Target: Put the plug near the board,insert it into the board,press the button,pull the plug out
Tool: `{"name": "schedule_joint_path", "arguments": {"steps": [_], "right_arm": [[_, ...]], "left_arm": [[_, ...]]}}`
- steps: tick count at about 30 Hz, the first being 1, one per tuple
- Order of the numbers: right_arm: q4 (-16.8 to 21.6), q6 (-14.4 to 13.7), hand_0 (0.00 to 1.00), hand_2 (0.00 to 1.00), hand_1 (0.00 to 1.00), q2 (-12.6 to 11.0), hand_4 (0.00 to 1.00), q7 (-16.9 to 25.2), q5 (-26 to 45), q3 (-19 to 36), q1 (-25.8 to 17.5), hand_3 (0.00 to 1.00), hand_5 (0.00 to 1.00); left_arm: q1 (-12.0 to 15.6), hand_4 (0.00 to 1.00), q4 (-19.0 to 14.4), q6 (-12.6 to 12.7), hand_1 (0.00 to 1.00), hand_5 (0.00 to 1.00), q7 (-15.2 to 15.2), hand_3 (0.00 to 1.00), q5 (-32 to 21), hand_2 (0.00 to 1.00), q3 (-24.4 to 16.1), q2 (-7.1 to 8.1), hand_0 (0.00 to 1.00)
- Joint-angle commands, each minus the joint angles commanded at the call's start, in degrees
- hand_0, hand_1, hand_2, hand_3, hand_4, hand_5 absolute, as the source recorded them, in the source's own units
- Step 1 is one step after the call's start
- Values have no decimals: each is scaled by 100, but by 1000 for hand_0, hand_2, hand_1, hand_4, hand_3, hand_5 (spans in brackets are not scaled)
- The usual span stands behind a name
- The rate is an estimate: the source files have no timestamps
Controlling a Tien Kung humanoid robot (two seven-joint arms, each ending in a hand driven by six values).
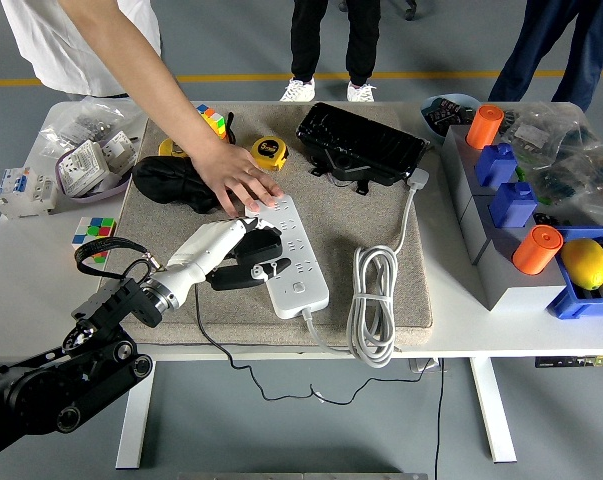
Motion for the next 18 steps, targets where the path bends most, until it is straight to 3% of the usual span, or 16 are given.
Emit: {"name": "schedule_joint_path", "arguments": {"steps": [8, 14, 17, 18], "right_arm": [[0, 3, 613, 568, 609, -3, 664, 1, -1, 5, -10, 536, 185], [4, 6, 612, 568, 608, -4, 664, 0, -7, 14, -12, 535, 184], [4, 6, 612, 568, 608, -7, 664, 0, -8, 9, -17, 535, 184], [5, 7, 613, 567, 608, -10, 664, 0, -9, 8, -13, 535, 182]], "left_arm": [[83, 819, -399, 16, 778, 794, -40, 738, -46, 777, -281, 111, 740], [183, 820, -942, -44, 752, 783, 75, 734, -167, 755, -388, 238, 703], [249, 820, -1349, -193, 752, 783, 289, 734, -350, 755, -403, 323, 703], [267, 843, -1499, -288, 508, 512, 415, 696, -445, 590, -404, 357, 319]]}}
